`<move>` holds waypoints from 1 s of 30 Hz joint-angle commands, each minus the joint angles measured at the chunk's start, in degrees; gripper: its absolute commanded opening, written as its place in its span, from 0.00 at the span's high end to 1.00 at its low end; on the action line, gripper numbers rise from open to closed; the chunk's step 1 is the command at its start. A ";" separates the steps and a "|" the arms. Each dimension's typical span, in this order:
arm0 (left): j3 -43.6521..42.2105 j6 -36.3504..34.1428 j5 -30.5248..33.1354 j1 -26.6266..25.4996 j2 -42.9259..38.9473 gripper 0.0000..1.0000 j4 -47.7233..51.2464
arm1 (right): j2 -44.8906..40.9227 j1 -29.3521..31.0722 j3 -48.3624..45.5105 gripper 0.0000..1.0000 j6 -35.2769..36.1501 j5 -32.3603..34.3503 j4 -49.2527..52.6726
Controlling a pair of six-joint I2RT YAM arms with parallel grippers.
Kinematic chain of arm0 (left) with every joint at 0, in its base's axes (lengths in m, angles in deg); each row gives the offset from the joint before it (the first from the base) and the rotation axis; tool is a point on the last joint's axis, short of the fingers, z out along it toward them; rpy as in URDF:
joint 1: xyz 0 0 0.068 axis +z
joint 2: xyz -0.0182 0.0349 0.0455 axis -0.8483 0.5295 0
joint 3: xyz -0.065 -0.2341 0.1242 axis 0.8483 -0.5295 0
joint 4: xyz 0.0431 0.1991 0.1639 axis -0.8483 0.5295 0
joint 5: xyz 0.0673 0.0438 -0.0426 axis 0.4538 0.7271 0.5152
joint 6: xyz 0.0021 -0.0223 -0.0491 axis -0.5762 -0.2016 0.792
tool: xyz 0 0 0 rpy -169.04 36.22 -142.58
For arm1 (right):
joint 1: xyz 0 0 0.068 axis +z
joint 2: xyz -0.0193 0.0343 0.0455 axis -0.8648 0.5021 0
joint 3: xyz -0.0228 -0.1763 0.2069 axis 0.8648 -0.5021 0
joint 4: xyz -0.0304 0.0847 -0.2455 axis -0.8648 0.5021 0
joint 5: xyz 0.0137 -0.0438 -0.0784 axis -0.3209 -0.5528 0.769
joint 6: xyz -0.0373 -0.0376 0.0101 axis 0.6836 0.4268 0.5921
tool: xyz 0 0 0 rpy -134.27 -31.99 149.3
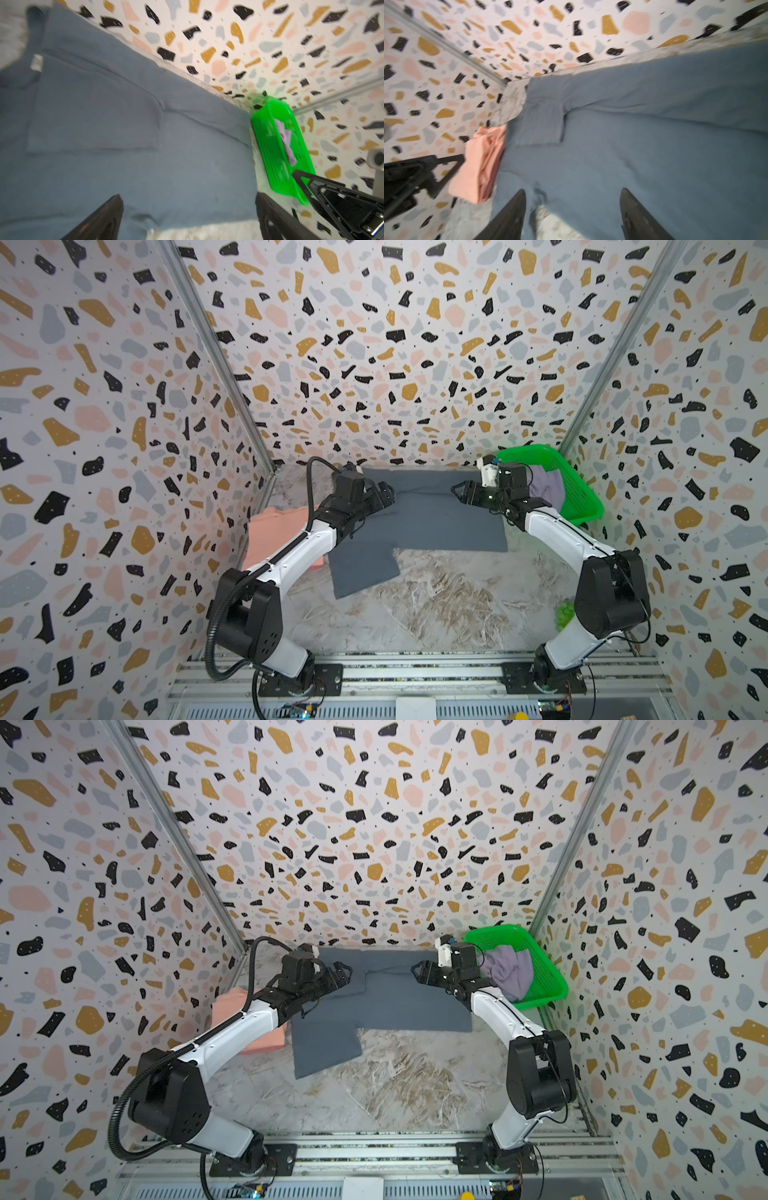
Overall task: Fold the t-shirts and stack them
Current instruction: 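Release the shirt and move both grippers to its edge nearest the robot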
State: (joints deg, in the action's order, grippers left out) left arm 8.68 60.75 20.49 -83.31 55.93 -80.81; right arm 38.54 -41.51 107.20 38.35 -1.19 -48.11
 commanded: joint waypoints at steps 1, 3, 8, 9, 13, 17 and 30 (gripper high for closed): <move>-3.99 3.09 9.11 -2.82 -7.03 0.00 1.72 | -7.60 3.26 -5.16 0.16 -1.04 4.60 -0.79; -10.40 4.91 6.72 -3.16 -14.04 0.00 -6.55 | -13.43 3.90 -12.40 0.01 -3.38 -0.28 -8.86; -16.25 7.30 2.79 -3.03 -22.55 0.01 -7.20 | -23.85 3.02 -23.31 0.01 -12.20 -4.04 -18.99; -16.97 7.44 2.53 -3.13 -23.90 0.00 -6.70 | -25.24 3.49 -24.36 0.01 -12.39 -4.06 -19.32; -22.83 12.04 7.31 -3.29 -30.63 0.01 -5.90 | -31.70 6.50 -27.38 0.01 -11.82 -2.63 -20.28; -19.95 8.22 12.72 -3.15 -31.09 0.00 10.17 | -33.49 6.00 -26.36 0.01 -11.35 0.89 -13.28; -28.96 7.25 12.02 -2.56 -23.94 0.14 28.23 | -18.37 -7.56 -25.24 0.07 -2.47 13.20 6.92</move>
State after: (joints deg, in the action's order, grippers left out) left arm -17.96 67.19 32.42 -86.26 33.20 -54.91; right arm 19.53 -48.31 82.06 32.67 9.95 -45.35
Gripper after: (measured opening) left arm 0.859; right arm 0.926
